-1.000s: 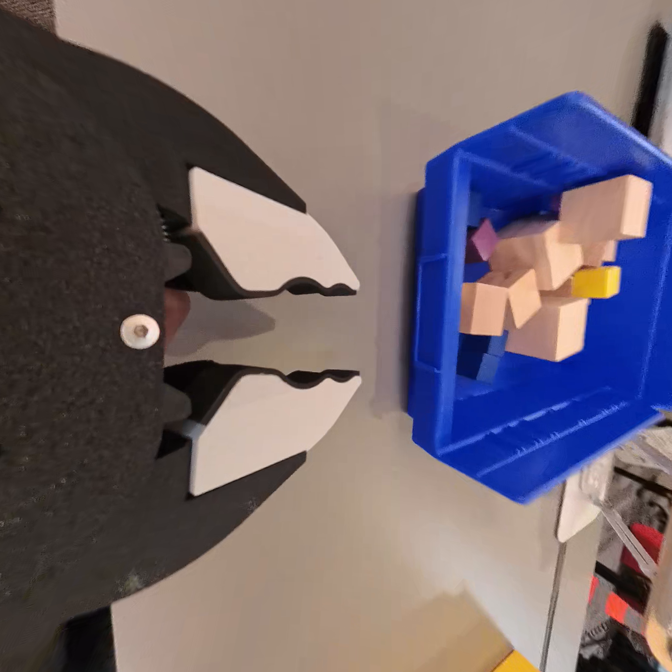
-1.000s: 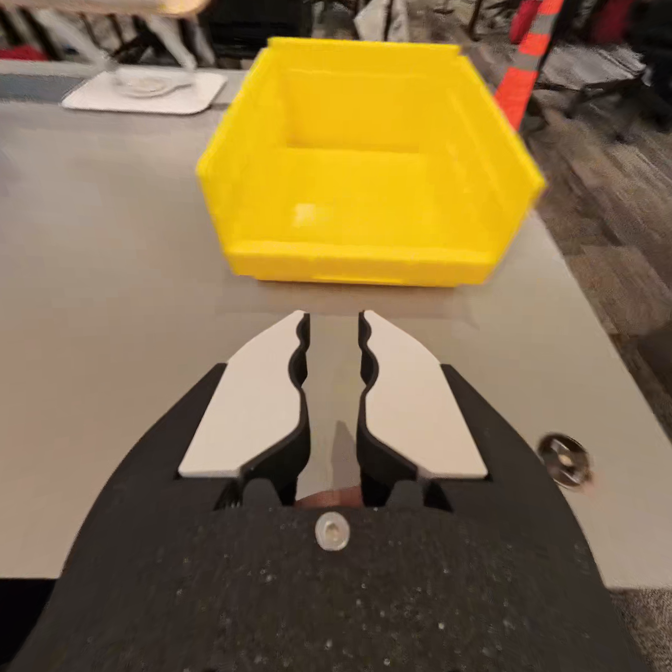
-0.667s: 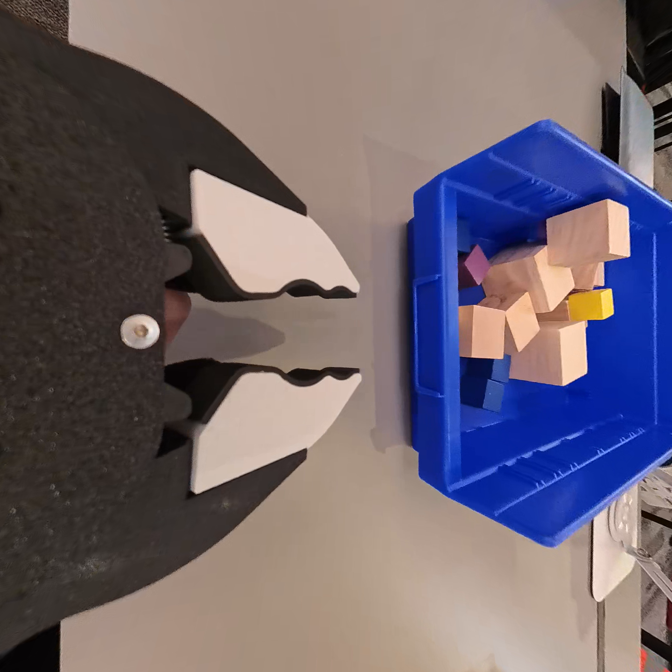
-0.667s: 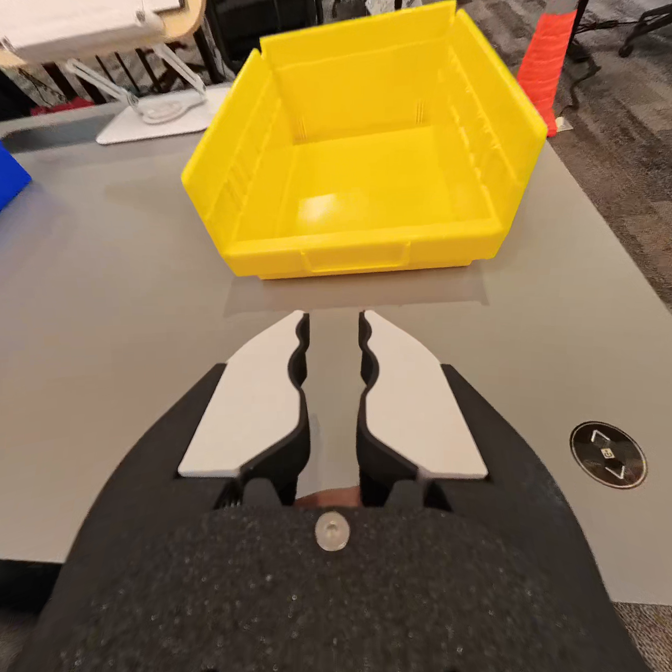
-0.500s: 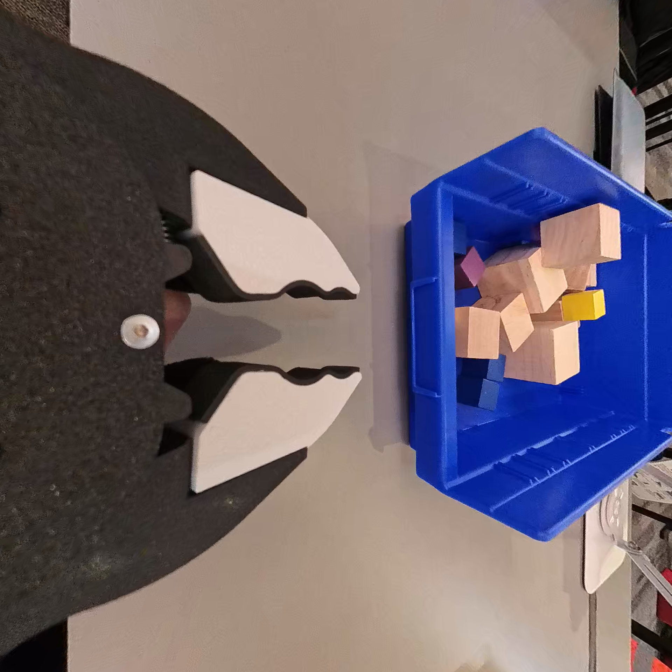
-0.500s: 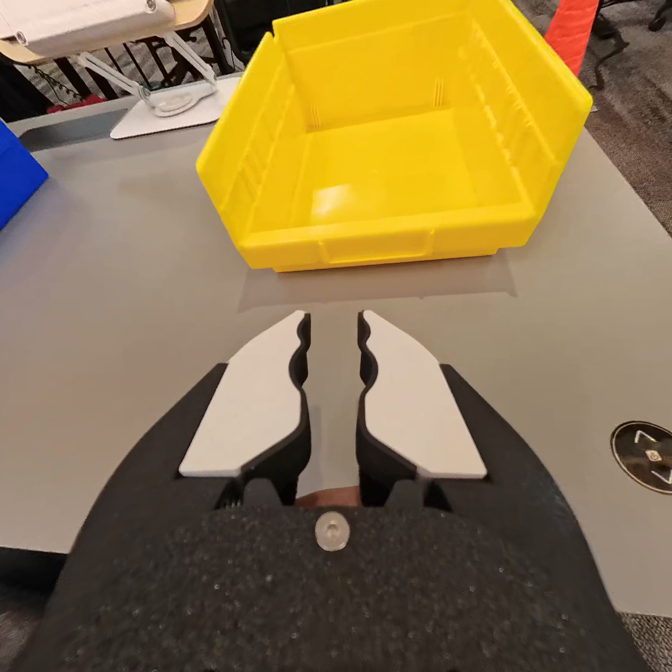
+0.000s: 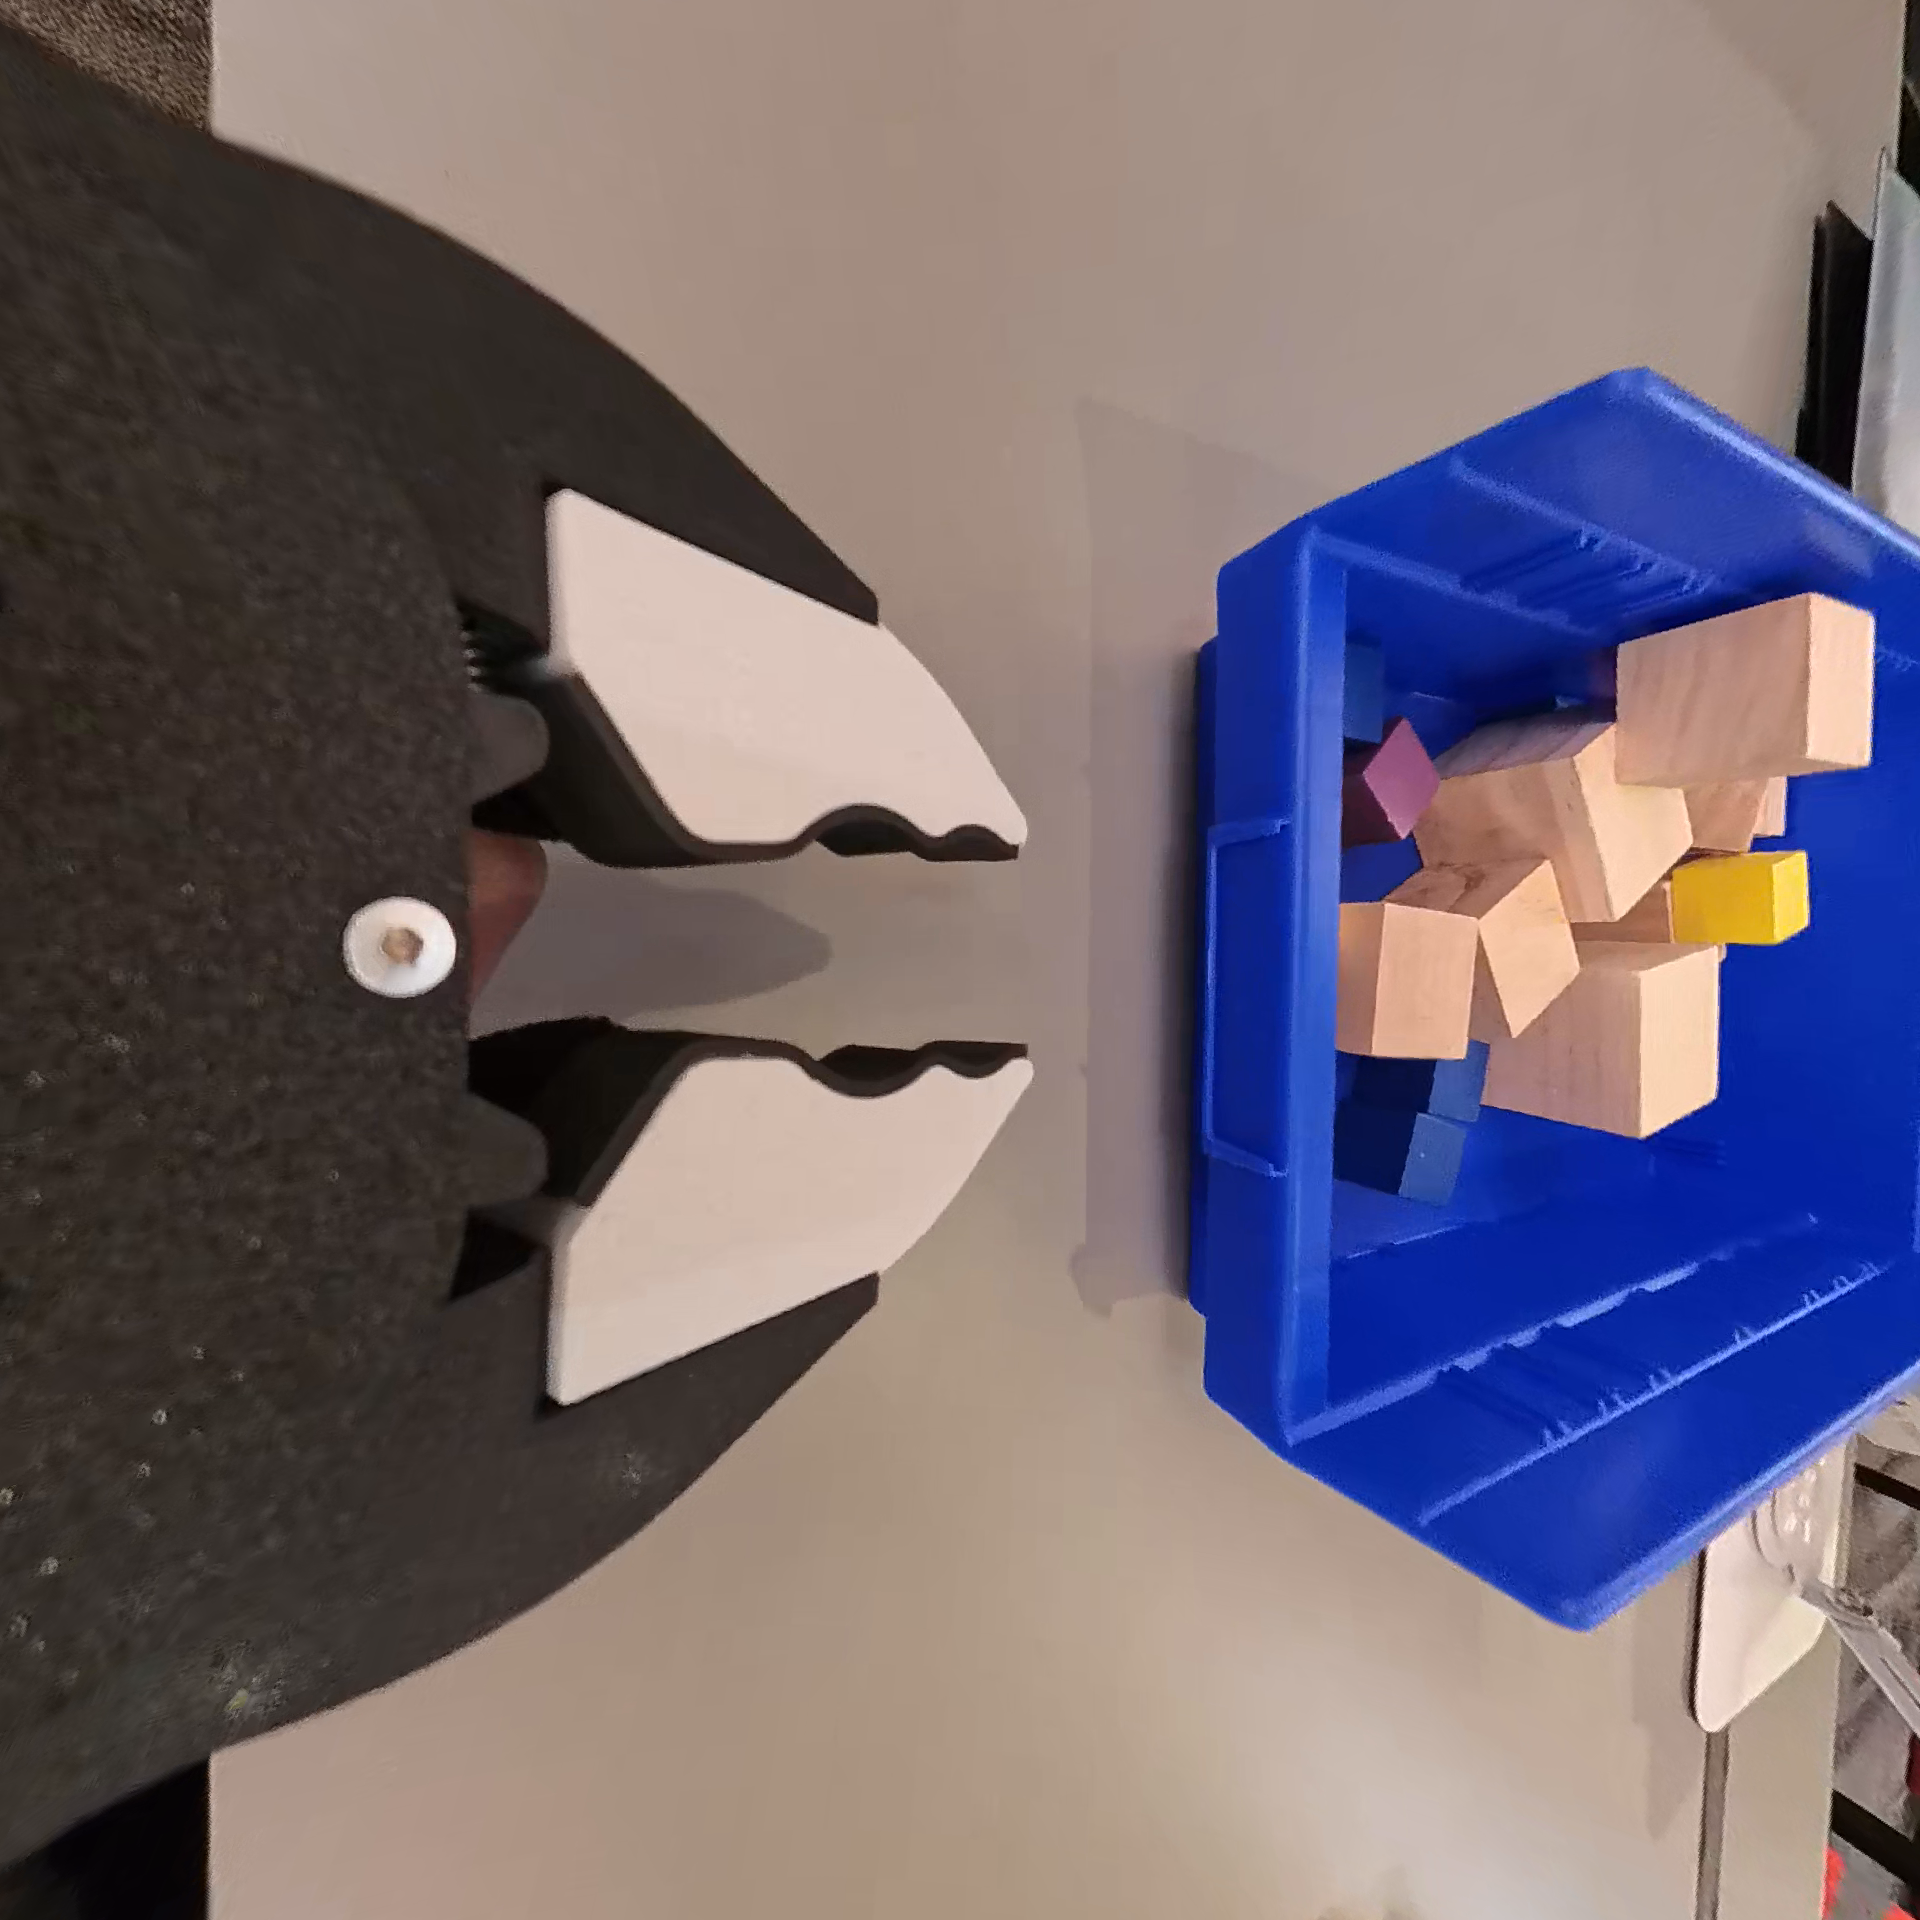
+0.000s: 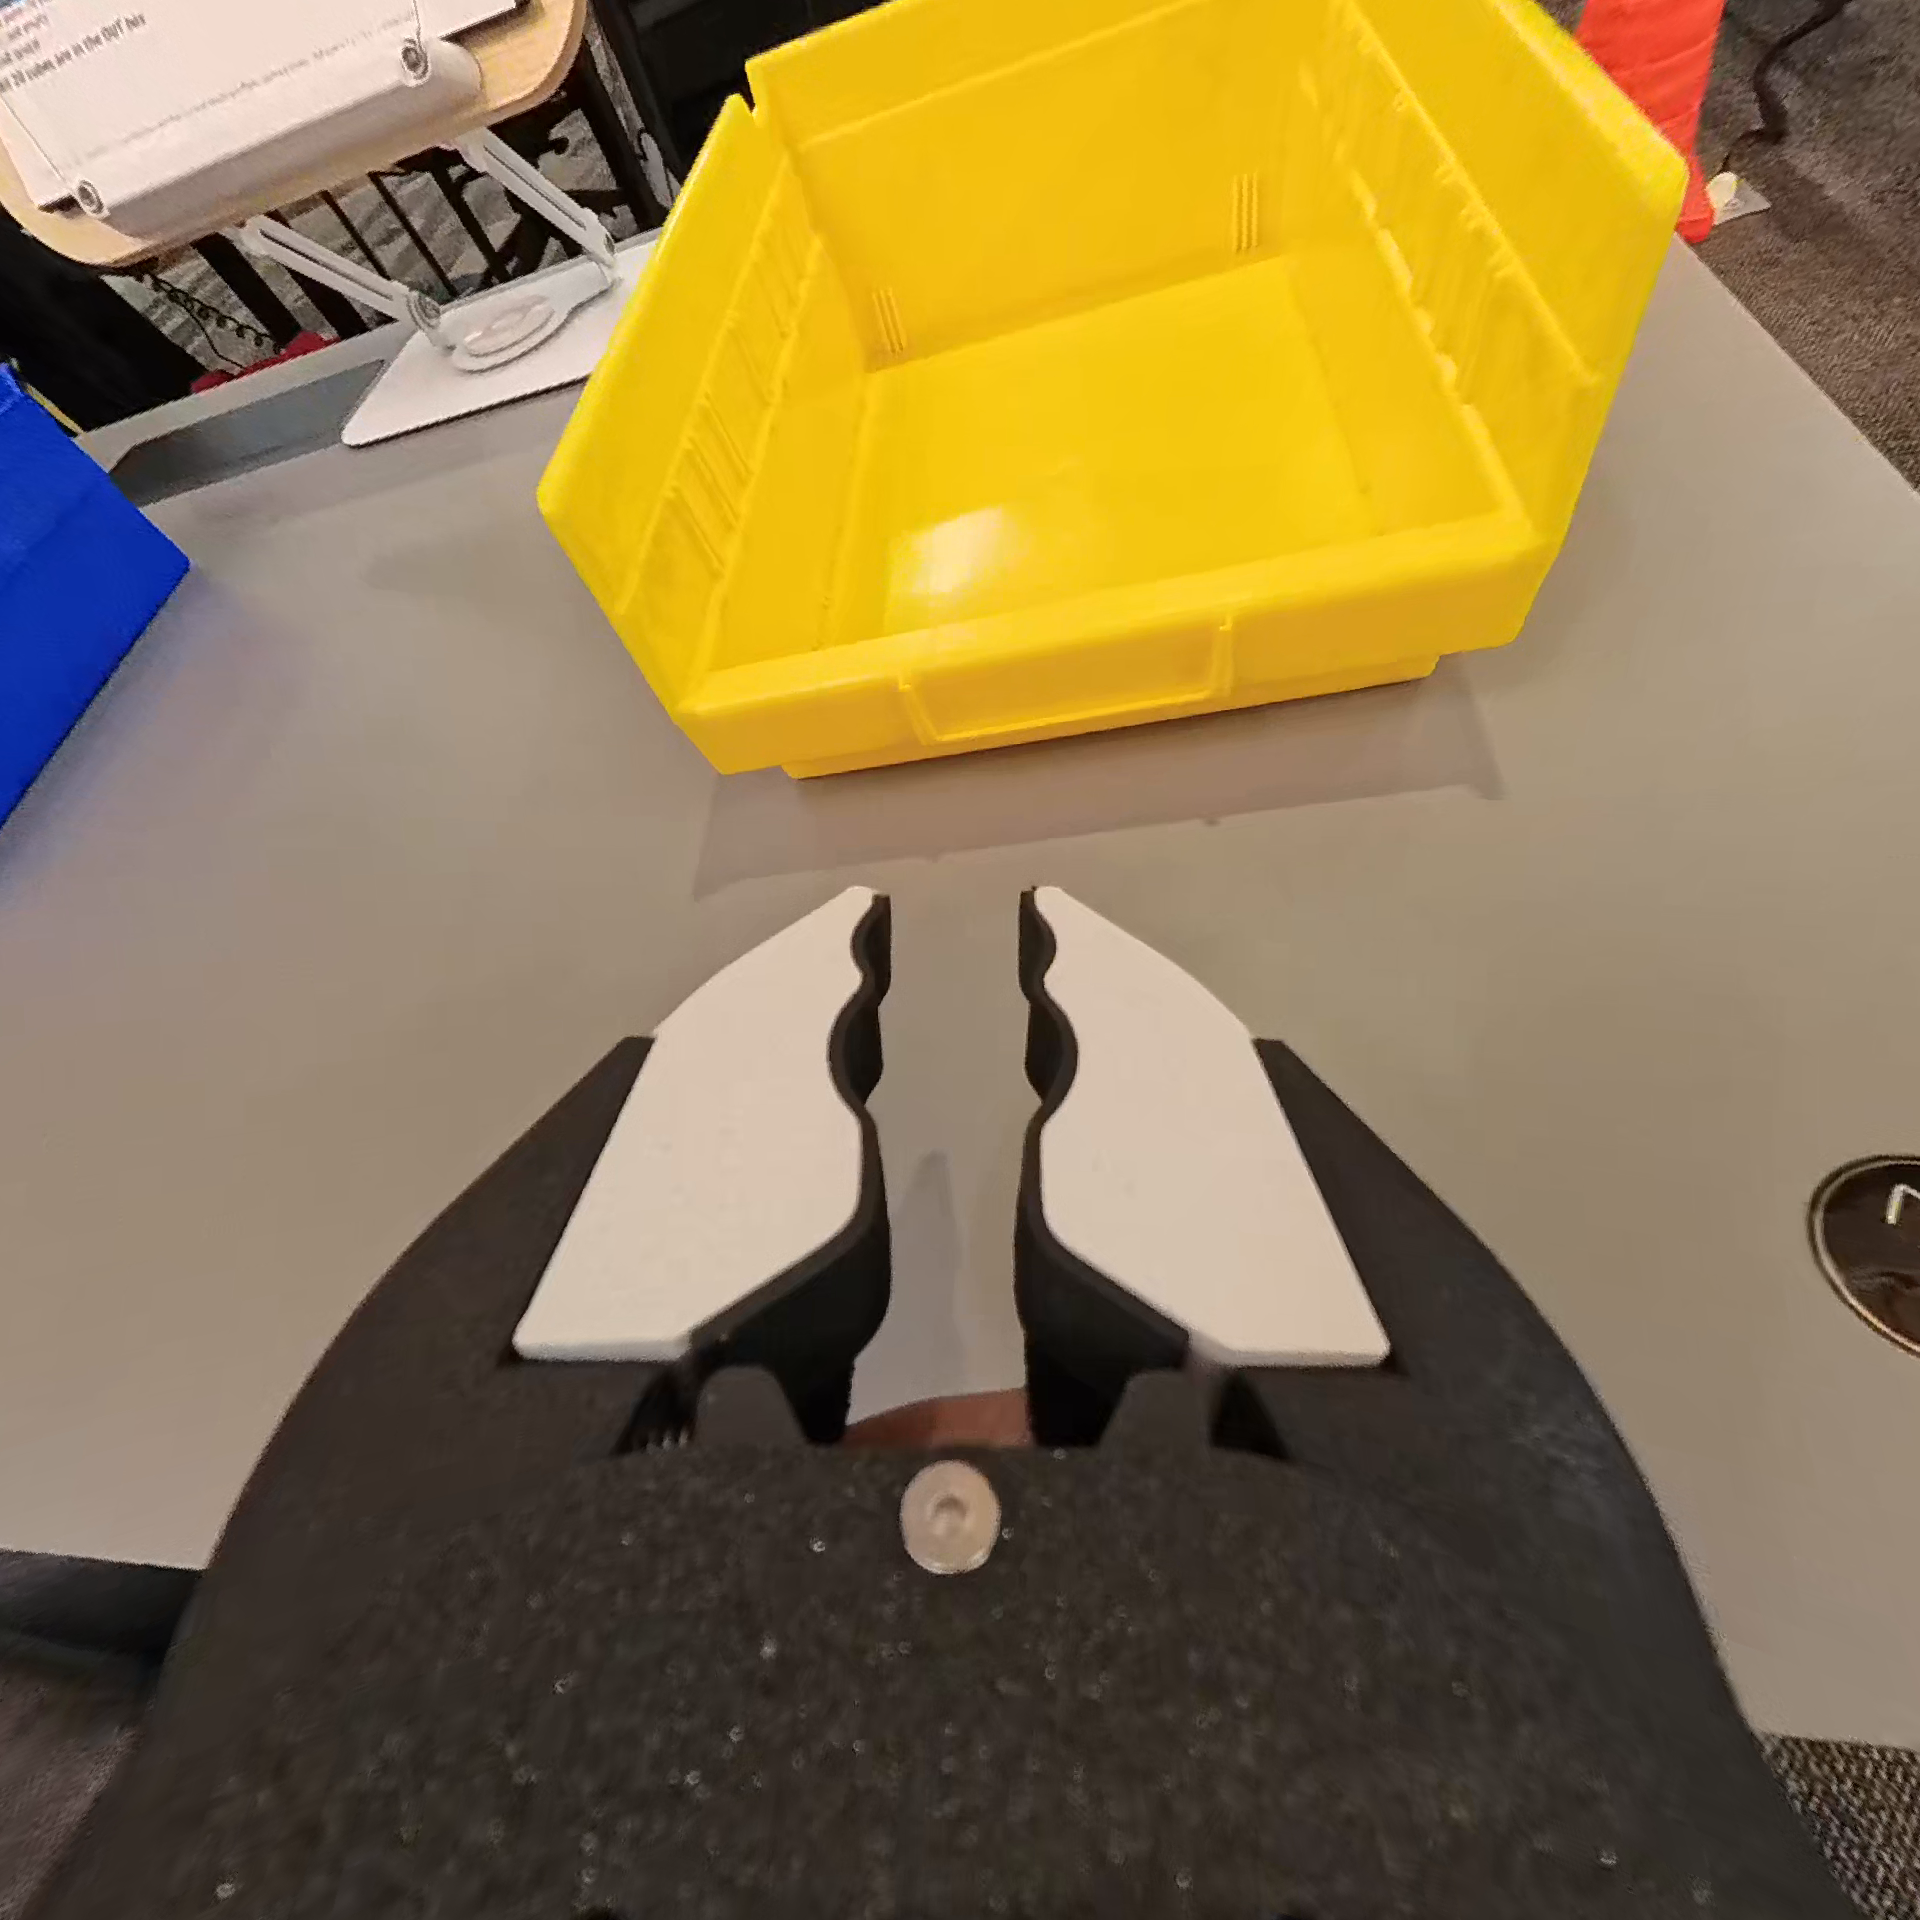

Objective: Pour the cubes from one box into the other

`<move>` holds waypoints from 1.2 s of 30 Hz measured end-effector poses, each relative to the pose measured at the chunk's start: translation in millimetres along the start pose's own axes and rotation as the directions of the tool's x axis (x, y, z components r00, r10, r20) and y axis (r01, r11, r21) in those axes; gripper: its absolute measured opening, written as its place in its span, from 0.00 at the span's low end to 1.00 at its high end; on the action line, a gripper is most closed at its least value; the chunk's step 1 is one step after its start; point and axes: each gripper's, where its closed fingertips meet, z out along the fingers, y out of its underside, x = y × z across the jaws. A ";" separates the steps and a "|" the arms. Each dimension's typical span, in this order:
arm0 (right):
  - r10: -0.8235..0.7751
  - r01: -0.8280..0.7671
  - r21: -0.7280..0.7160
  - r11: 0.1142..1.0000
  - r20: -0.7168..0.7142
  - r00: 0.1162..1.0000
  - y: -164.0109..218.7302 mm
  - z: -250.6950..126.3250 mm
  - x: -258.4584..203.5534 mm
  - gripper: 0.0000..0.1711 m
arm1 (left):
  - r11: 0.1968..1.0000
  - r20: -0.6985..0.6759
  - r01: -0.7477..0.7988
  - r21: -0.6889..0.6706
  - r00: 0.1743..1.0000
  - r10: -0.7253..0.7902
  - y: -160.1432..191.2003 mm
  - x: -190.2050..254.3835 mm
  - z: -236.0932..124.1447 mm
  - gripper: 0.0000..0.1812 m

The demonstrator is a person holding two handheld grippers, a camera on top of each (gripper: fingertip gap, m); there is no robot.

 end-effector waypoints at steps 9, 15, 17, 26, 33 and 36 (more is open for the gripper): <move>0.020 -0.019 -0.025 1.000 0.023 1.000 3.8 1.8 -2.5 0.13 | 1.000 0.010 -0.013 -0.012 1.000 0.013 2.6 -0.7 2.0 0.18; 0.015 -0.013 -0.037 0.999 0.033 0.999 6.5 3.3 -5.5 0.13 | 1.000 0.008 -0.001 -0.019 1.000 0.001 3.2 -3.2 3.4 0.18; 0.027 -0.025 -0.041 0.999 0.042 0.999 7.7 4.0 -7.7 0.13 | 1.000 0.003 0.015 0.007 1.000 -0.015 -4.8 -9.0 2.9 0.18; 0.021 -0.015 -0.078 0.997 0.068 0.997 17.1 9.8 -17.0 0.13 | 0.997 0.070 -0.050 0.050 0.996 0.047 -75.9 -82.0 36.0 0.24; 0.023 -0.019 -0.088 0.996 0.053 0.998 20.5 10.1 -15.0 0.13 | 0.998 -0.015 -0.036 0.057 0.999 0.037 -75.7 -95.3 88.1 0.11; -0.076 0.081 -0.087 0.993 0.055 0.996 18.2 11.6 -31.6 0.13 | 0.995 -0.014 -0.073 0.067 0.997 0.075 -76.8 -91.1 91.5 0.02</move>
